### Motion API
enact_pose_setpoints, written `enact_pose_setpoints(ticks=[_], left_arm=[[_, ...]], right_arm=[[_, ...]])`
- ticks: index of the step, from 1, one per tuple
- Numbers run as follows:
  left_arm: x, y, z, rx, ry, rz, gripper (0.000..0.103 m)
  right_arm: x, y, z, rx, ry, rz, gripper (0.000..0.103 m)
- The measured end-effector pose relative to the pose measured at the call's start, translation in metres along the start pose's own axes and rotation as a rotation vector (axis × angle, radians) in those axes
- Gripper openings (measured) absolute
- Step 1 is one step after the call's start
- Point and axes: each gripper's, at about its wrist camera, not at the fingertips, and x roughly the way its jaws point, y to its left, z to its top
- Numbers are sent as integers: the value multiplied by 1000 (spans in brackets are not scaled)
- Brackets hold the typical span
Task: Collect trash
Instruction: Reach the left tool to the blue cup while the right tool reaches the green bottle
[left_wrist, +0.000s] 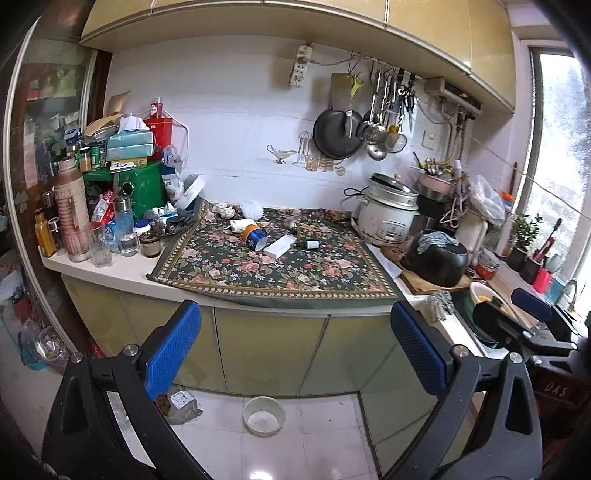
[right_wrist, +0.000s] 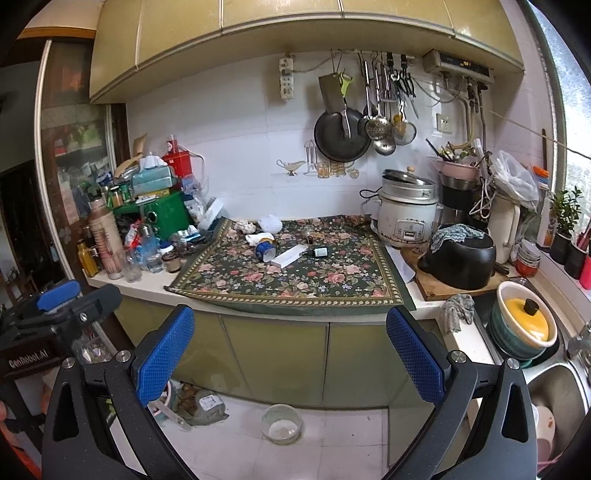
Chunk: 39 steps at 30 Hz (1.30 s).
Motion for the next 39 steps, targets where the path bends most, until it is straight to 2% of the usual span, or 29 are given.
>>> enact_pose_setpoints(ticks=[10,16,21,25,31,39], left_arm=[[104,28,42,-28,1,37,103],[186,58,75,-29,10,36,103],[259,89,110,-23,43,36,103],[323,114,131,-2,89,58,100],[410,146,136,1,181,74,91],[518,149,128,30,345,58,82]], right_arm=[[82,-16,23,-1,43,-18,103],[140,-17,48,-10,32,-61,103],[207,-12,80,4,48,-107,103],[258,-7,100,19,74,-144,103],[332,-10,110,45,138,-193,103],[434,-35,115,61,283,-185,103]])
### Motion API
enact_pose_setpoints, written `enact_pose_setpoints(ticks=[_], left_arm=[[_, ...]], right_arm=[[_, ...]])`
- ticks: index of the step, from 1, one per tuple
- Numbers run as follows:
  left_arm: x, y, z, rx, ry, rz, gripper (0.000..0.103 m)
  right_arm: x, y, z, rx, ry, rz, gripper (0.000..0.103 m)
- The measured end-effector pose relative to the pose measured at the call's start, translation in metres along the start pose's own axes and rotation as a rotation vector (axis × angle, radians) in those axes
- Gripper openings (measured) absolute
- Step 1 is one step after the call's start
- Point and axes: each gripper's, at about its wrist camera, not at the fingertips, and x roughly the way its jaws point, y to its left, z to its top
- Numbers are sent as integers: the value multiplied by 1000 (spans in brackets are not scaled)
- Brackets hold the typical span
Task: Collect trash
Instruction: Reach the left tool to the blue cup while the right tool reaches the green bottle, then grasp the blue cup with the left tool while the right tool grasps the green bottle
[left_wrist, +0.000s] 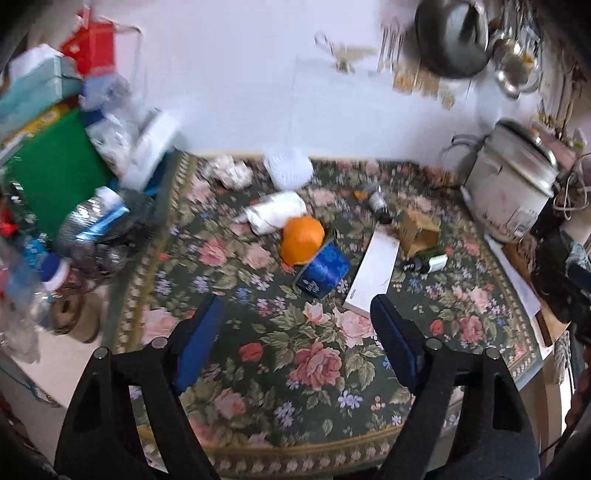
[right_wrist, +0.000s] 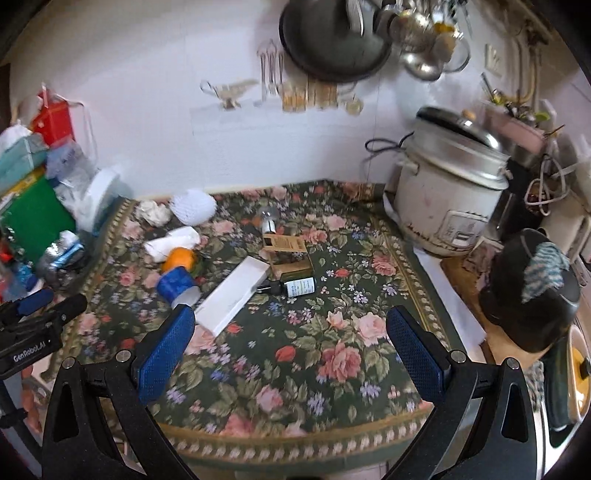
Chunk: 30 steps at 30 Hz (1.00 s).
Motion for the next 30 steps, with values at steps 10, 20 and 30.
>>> enact_pose_setpoints(ticks=[10,20,30], left_arm=[[105,-16,17,-102,170,36,81],[168,-24,26,-155,257,73,82],[192,-19,30,-307,277,91,82]], right_arm=[[127,-35,33,-82,202,129,101],[208,-42,37,-79,361,248,96],[236,-59,33,-44,445,280,78]])
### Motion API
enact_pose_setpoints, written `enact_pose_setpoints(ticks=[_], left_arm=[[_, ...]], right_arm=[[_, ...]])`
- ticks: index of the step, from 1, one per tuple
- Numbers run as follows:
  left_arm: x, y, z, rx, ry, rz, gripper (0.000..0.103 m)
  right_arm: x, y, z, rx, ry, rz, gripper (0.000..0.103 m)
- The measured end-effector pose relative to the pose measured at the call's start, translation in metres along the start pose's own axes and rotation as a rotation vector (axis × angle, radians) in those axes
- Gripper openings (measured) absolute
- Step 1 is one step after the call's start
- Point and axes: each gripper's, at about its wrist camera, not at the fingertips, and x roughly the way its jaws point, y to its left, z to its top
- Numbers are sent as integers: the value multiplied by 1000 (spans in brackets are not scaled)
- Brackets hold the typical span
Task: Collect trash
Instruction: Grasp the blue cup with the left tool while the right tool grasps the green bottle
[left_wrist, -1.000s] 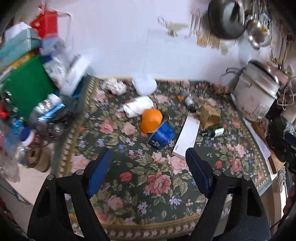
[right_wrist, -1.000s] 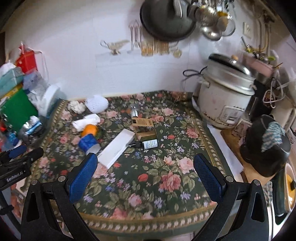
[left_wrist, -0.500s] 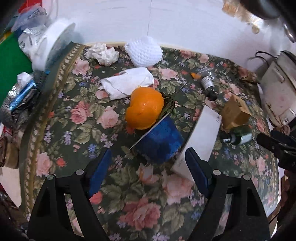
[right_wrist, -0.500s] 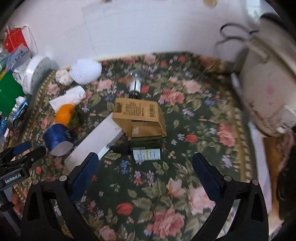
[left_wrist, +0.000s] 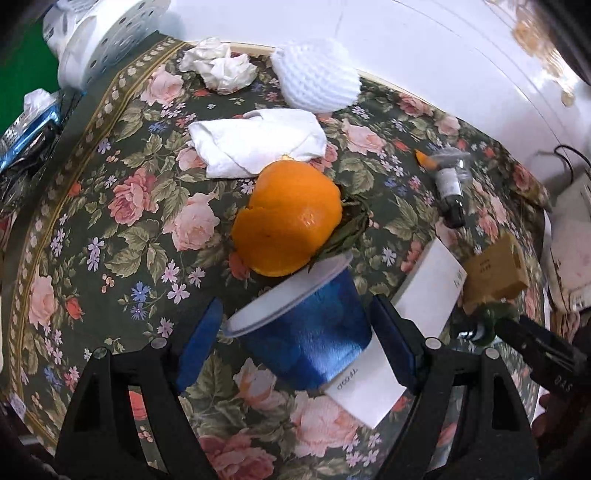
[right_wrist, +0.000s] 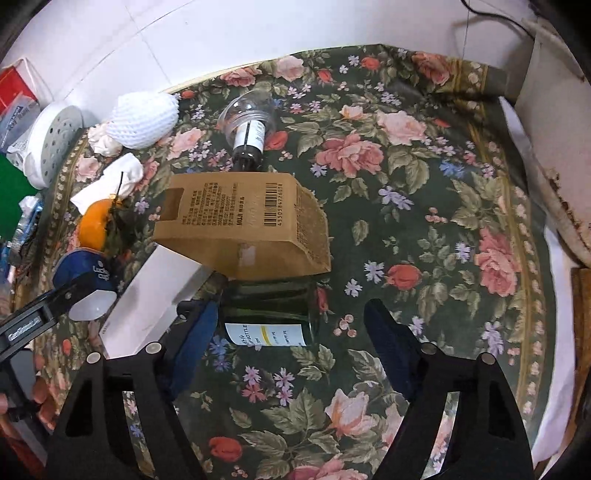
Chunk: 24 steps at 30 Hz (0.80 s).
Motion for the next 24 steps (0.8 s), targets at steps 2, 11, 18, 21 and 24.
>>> enact_pose_setpoints(ticks=[2,11,18,21,24], left_arm=[[1,-1,0,-6,1,-6,81],[-5,-5,-7,14,-29,49,79],[-37,0,-21,-4,-89,73,78],[-58,2,-27,-12,-126,60,78],[-84,3,-36,8,-170,45,78]], right_arm=[[2,0,1,6,6,16,75],[9,4,0,-20,22,60,61],[-12,-3,-3,-32,-25,86,61],[-31,-1,-6,-42,-64,91,61],[-52,6,-13,-45,-109,90,61]])
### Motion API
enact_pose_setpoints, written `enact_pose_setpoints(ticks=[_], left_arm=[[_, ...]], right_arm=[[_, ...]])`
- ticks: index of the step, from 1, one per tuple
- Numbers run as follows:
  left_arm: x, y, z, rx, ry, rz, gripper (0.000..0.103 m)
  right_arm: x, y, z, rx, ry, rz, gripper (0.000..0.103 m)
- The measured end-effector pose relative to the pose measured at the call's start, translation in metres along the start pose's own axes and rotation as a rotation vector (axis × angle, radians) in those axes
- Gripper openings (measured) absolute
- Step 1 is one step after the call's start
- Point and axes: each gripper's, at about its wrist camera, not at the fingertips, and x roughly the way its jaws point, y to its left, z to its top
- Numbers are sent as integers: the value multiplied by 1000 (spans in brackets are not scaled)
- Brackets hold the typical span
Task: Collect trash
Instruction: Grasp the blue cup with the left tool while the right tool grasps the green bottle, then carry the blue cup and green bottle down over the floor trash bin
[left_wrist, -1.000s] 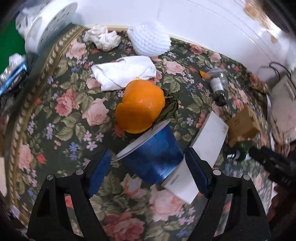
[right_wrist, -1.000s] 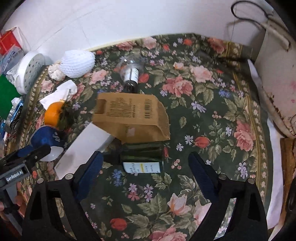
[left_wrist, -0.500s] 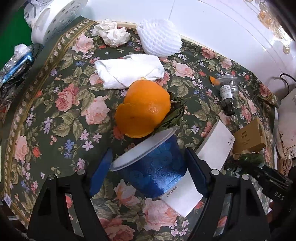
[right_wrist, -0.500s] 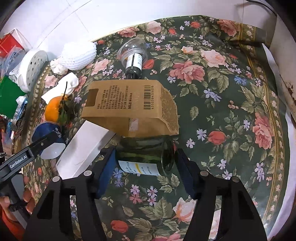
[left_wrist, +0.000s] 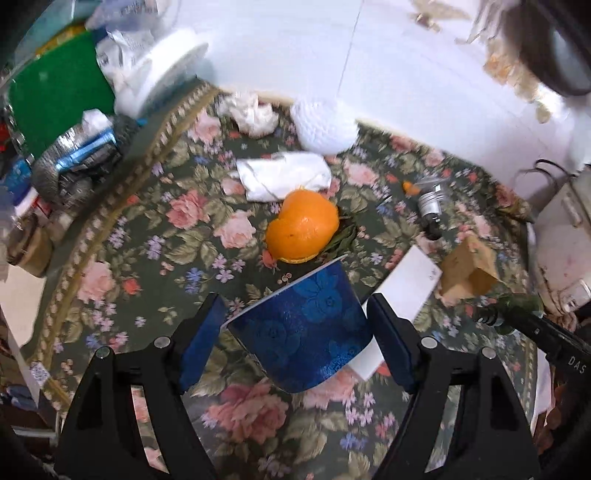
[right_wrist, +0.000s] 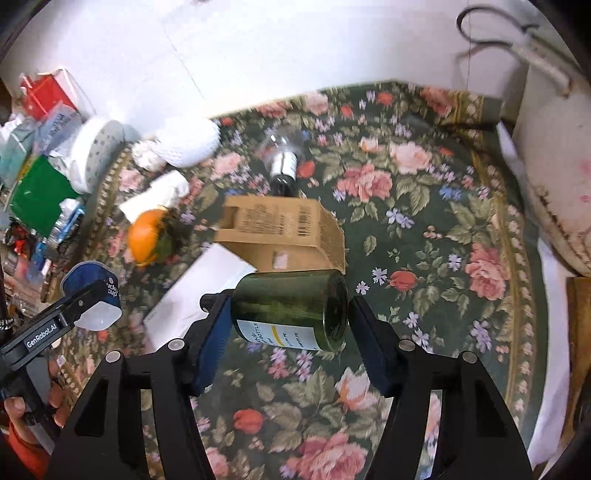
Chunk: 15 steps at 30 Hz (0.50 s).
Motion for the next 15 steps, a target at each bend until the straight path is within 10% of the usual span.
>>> enact_pose_setpoints(ticks=[15], left_arm=[[-135,59,-110,233,-91,-164,78]], right_arm=[[-84,95,-119,26,-162,-45,61]])
